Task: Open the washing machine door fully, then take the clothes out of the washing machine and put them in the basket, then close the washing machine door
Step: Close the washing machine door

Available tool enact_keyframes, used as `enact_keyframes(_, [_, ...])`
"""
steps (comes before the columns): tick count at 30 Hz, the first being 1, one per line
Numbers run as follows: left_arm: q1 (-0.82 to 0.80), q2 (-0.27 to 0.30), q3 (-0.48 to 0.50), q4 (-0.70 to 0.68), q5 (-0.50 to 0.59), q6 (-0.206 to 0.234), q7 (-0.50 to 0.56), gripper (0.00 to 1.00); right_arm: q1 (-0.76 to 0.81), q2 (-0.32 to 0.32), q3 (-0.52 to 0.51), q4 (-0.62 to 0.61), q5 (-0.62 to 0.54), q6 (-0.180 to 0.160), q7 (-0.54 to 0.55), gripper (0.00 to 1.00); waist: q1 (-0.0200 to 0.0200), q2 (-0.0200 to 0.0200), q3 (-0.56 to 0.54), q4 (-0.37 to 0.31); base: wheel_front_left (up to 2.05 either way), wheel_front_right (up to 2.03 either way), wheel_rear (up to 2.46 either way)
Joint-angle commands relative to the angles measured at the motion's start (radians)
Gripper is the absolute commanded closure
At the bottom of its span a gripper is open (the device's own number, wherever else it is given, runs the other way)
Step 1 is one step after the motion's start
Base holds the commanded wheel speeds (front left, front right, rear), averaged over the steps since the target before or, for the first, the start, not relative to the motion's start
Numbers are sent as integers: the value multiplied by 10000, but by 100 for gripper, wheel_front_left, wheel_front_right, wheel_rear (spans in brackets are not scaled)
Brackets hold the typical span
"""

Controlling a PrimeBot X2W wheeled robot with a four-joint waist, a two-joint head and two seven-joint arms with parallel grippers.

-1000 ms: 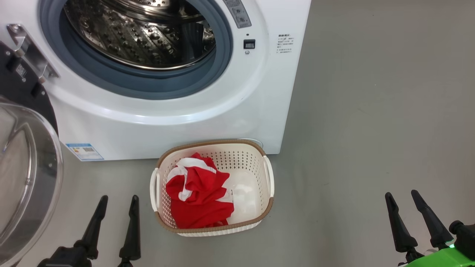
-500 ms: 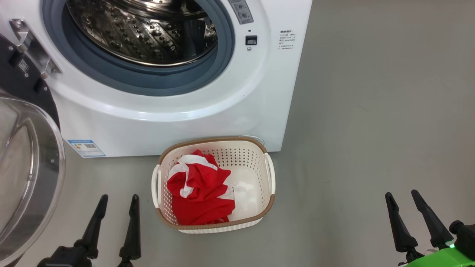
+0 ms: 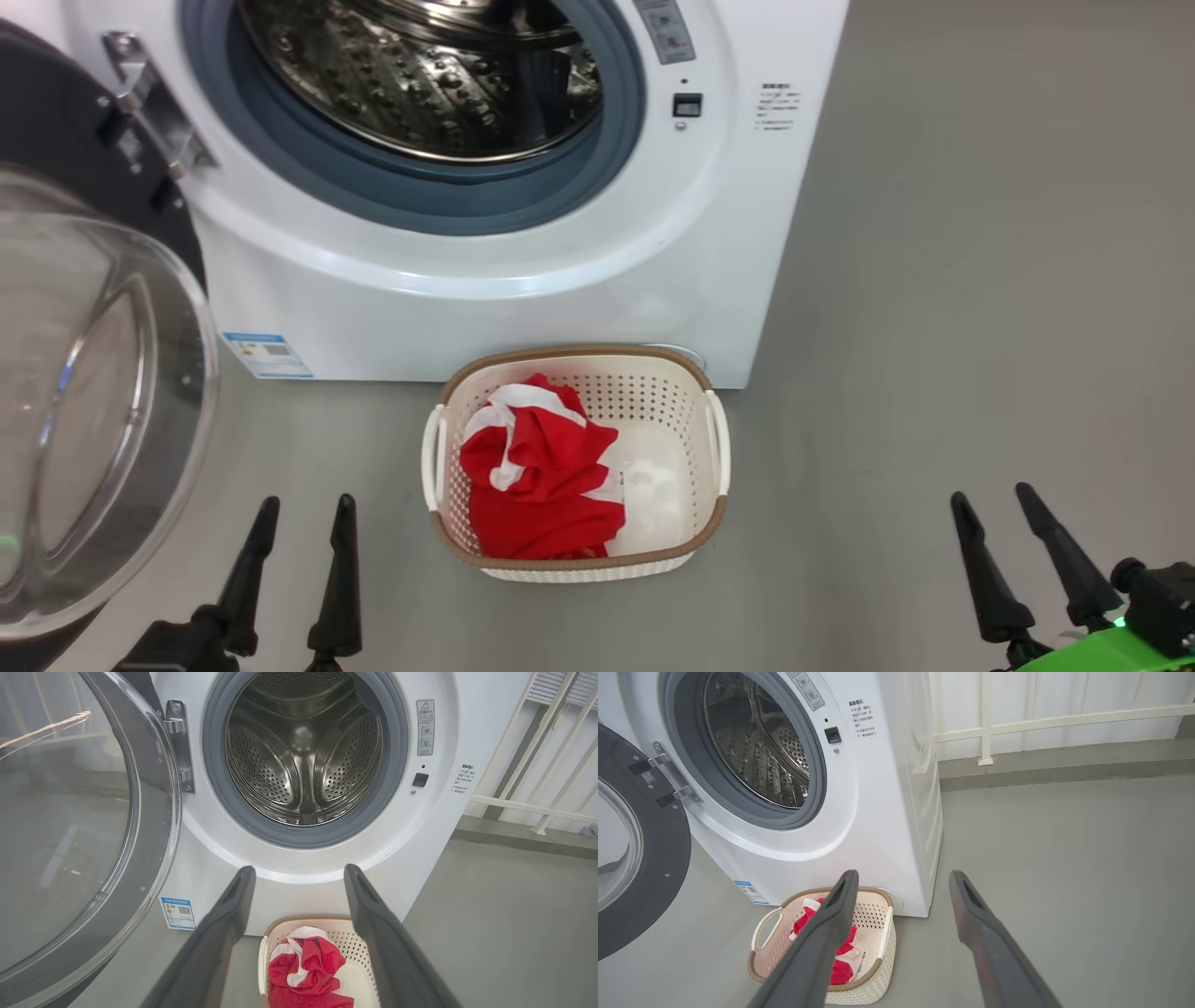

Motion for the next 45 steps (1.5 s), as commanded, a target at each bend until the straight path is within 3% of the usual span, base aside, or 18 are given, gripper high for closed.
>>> enact_keyframes(1, [-187, 110, 199, -190, -76, 96, -49, 0, -317, -244, 361, -197, 4, 65, -65, 0, 0, -1, -48, 352, 0, 0, 0])
enact_keyframes(29, [701, 110, -748, -234, -1342, 843, -49, 0, -771, -761, 1933, 149, 199, 65, -65, 0, 0, -1, -475, 3900, 0, 0, 0])
enact_keyframes(45, [989, 110, -594, -633, -1833, 1157, -49, 0, -1476, -852, 2910, 378, 336, 65, -65, 0, 0, -1, -285, 4060, 0, 0, 0])
